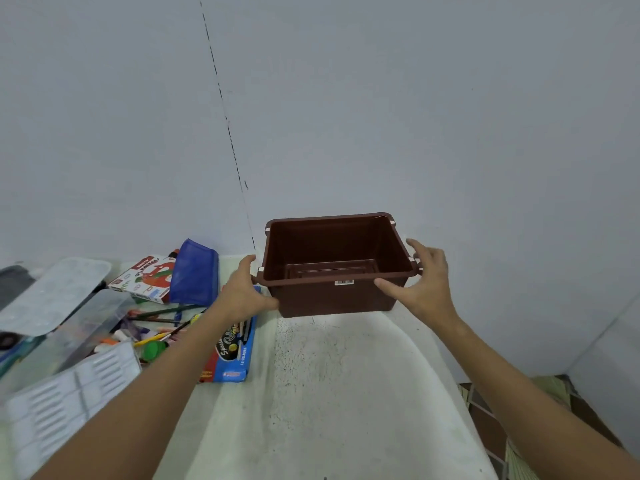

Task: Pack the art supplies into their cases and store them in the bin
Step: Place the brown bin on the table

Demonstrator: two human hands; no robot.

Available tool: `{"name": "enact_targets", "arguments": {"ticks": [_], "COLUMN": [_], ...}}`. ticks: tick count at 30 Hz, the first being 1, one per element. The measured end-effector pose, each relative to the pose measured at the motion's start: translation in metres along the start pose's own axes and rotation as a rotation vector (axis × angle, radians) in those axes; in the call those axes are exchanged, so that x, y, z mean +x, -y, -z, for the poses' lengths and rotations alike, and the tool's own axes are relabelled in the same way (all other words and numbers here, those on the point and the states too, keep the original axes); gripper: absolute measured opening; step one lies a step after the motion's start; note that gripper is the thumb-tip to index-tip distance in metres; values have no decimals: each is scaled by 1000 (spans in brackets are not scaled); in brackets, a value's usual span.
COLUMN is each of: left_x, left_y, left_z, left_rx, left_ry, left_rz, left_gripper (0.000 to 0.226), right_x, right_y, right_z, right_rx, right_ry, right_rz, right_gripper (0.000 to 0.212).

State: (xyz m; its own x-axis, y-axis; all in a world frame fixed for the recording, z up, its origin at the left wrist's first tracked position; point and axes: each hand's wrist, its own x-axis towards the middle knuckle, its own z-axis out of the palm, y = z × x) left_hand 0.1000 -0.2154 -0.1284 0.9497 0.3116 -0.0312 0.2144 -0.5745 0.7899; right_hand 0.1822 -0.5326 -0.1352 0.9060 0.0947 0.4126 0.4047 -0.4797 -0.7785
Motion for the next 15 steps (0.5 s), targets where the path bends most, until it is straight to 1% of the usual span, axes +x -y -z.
{"name": "enact_targets", "arguments": {"ticks": [2,3,6,7,9,11,13,15], "left_x": [-1,-2,-3,-4,-5,-4,-4,-6], "left_y": [-2,-3,3,6,7,14,17,22], "left_z": [25,37,71,79,82,81,79,82], "left_rx": [28,14,42,63,97,105,49,13], "left_ry": [13,1,-71,-70,-8,74,91,67], "left_rz": [3,2,-26,-39,-42,-41,-39,-40], "left_gripper": [90,83,70,68,66,70,72,72], "right_x": [2,3,8,9,10,7,2,-2], "right_y": [21,31,59,65,71,80,91,106], "right_z": [-6,-11,-35,-42,-46,-51,-56,-67], "right_rx": [-45,-121,-520,-568,-538,-462,-347,-227], "right_ry": [18,28,108,128,157,179,201,242], "right_rz": [48,54,28,-8,-69,-58,-21,9], "right_gripper": [86,87,97,101,104,100,97,96]}}
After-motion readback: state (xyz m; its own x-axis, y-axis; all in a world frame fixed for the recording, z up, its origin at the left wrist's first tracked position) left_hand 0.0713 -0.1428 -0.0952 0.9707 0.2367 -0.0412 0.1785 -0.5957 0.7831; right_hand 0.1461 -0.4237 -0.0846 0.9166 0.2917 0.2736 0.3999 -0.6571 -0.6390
